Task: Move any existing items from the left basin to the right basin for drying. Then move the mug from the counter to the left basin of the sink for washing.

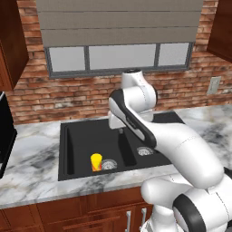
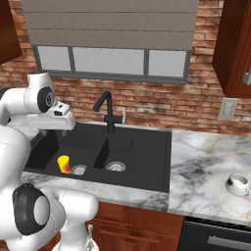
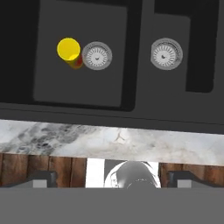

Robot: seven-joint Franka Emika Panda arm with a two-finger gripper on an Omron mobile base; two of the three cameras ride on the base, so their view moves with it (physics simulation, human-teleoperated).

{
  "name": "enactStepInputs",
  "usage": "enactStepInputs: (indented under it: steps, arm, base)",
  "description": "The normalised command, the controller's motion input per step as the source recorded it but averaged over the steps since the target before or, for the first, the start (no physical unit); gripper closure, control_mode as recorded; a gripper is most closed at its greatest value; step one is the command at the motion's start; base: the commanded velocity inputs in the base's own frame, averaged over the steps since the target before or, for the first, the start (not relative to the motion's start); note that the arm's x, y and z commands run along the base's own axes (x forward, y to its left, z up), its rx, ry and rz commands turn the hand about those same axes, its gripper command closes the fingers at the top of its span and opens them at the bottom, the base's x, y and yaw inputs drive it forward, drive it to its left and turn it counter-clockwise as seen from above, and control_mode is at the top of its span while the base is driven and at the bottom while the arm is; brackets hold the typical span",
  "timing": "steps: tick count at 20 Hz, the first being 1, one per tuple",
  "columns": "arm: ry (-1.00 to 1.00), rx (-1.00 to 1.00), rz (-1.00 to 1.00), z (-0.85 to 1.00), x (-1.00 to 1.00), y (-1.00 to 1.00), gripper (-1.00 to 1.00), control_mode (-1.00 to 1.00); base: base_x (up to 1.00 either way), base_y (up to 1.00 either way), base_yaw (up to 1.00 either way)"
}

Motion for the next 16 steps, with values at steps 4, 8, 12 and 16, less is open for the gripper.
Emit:
enactStepInputs:
  steps: [4, 8, 12, 16]
  arm:
    - [0.08, -0.03, 0.00, -0.24, 0.00, 0.12, -1.00, -1.00]
    - [0.06, -0.01, 0.00, -0.23, 0.00, 0.08, -1.00, -1.00]
    - [0.06, 0.00, 0.00, -0.25, 0.00, 0.10, -1.00, -1.00]
    - [0.04, 0.00, 0.00, -0.24, 0.00, 0.03, -1.00, -1.00]
  base:
    - [0.00, 0.00, 0.00]
    - [0.00, 0.00, 0.00]
    - [0.00, 0.00, 0.00]
    - [0.00, 0.00, 0.00]
